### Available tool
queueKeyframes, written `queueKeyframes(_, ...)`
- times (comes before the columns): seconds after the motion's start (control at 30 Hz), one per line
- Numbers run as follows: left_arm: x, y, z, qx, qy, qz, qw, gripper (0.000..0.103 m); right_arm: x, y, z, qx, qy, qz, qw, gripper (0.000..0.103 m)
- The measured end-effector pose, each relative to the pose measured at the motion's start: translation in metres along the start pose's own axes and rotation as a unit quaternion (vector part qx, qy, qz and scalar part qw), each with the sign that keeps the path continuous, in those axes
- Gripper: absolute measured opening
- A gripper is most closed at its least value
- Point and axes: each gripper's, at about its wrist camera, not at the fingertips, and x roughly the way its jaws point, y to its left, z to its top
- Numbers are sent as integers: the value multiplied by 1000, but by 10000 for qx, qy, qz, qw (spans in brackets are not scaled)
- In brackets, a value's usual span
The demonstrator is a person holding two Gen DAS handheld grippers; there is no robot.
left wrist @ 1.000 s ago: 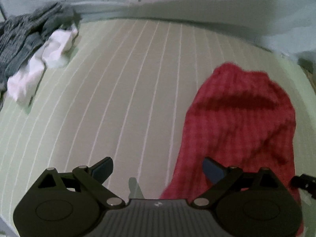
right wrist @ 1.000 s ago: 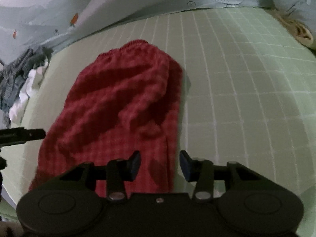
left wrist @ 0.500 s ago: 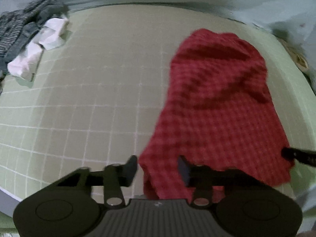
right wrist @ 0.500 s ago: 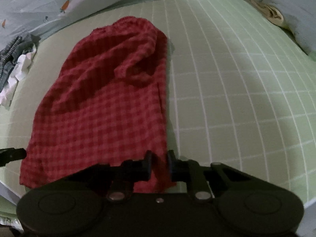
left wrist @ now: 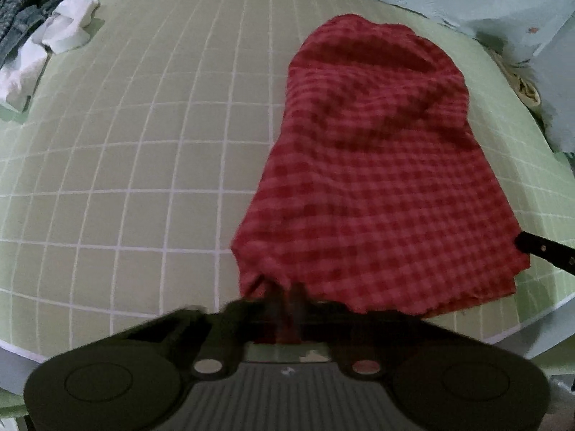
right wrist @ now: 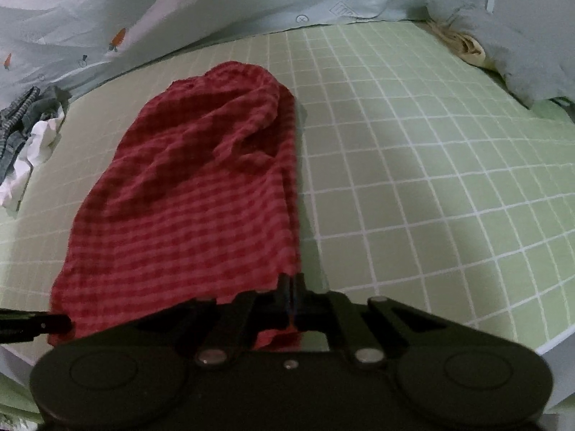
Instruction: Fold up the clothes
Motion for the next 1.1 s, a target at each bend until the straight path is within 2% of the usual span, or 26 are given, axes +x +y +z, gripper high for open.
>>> queueKeyframes(0.3,-59,17,5,-163,-648,-456,9967,2,-42,4,1,260,-243,-22,9994,0)
queueKeyframes(0.37,-64,21,4,-195,-690,-551,9959,2,-41,5,-4,292,-130,-63,9995,0)
queueKeyframes(0.43,-49,25,0,-274,-438,-454,9976,3,-26,1,-12,442,165,-69,9989,0)
queueKeyframes(0.53,-22,29,-5,-363,-15,-124,9993,13,-6,-6,-20,764,581,-93,9953,3)
queueKeyframes(0.57,-20,29,-6,-315,-3,-5,9995,27,-6,-7,-20,793,557,-105,9952,8)
queueKeyframes(0.6,-21,29,-5,-300,-55,74,9995,36,-8,-6,-20,782,474,-118,9957,23)
queueKeyframes(0.63,-22,29,-5,-286,-111,146,9994,52,-10,-5,-20,772,391,-132,9962,34)
queueKeyframes(0.67,-24,29,-4,-282,-197,159,9993,62,-11,-3,-21,722,327,-154,9967,50)
queueKeyframes(0.73,-21,27,1,-280,-223,159,9992,69,-8,0,-22,610,286,-188,9975,50)
queueKeyframes(0.83,-15,25,5,-230,-186,149,9995,71,4,2,-23,532,436,-174,9975,54)
queueKeyframes(0.97,3,21,6,-89,84,121,9999,76,18,7,-26,367,574,-228,9974,64)
queueKeyframes(1.03,11,15,5,20,180,132,9997,76,21,10,-27,237,617,-269,9975,66)
queueKeyframes(1.1,16,9,3,156,208,156,9995,76,22,13,-28,123,624,-226,9977,63)
